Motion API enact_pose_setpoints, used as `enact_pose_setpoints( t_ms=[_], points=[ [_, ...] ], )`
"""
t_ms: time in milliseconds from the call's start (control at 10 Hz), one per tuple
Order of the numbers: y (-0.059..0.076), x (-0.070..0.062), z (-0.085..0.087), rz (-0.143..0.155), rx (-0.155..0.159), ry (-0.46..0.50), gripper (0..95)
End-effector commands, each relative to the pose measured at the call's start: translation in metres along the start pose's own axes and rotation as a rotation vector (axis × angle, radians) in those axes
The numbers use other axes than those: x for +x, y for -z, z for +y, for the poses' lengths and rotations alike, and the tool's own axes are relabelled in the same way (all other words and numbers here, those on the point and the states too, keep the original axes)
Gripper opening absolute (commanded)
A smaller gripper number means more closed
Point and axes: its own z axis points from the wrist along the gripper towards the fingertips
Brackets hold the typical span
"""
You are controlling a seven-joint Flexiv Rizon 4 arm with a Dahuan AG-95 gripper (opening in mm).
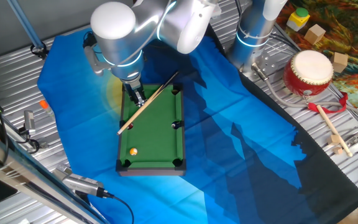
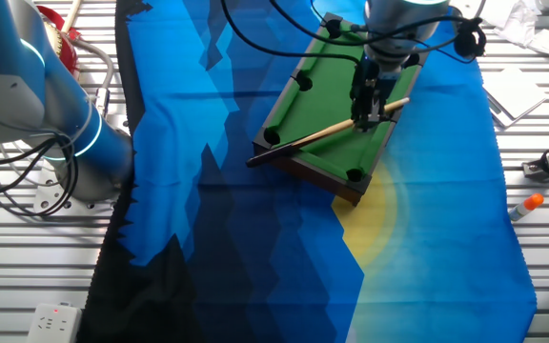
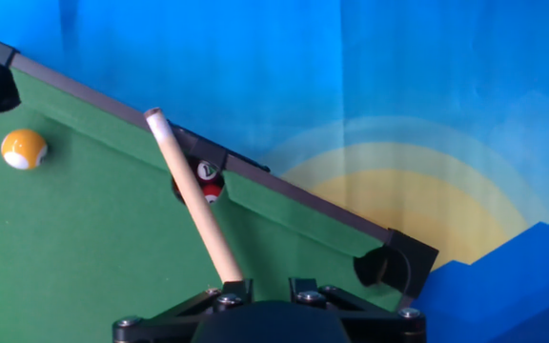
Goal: Hit the pool ball
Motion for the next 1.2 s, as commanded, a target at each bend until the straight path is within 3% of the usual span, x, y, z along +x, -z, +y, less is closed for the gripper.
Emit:
enact_pose_setpoints(
  t_ms=[100, 1000, 1100, 1200],
  points=[
    [-0.0003, -0.0009, 0.0004, 0.005, -0.001, -0.003, 19.0],
    [-0.0003, -0.0009, 0.0004, 0.006, -0.002, -0.032, 19.0],
    [-0.0003, -0.0009, 0.0004, 0.007, -0.003, -0.03, 0.0],
    [-0.0003, -0.0009, 0.0004, 0.005, -0.004, -0.024, 0.0]
  ],
)
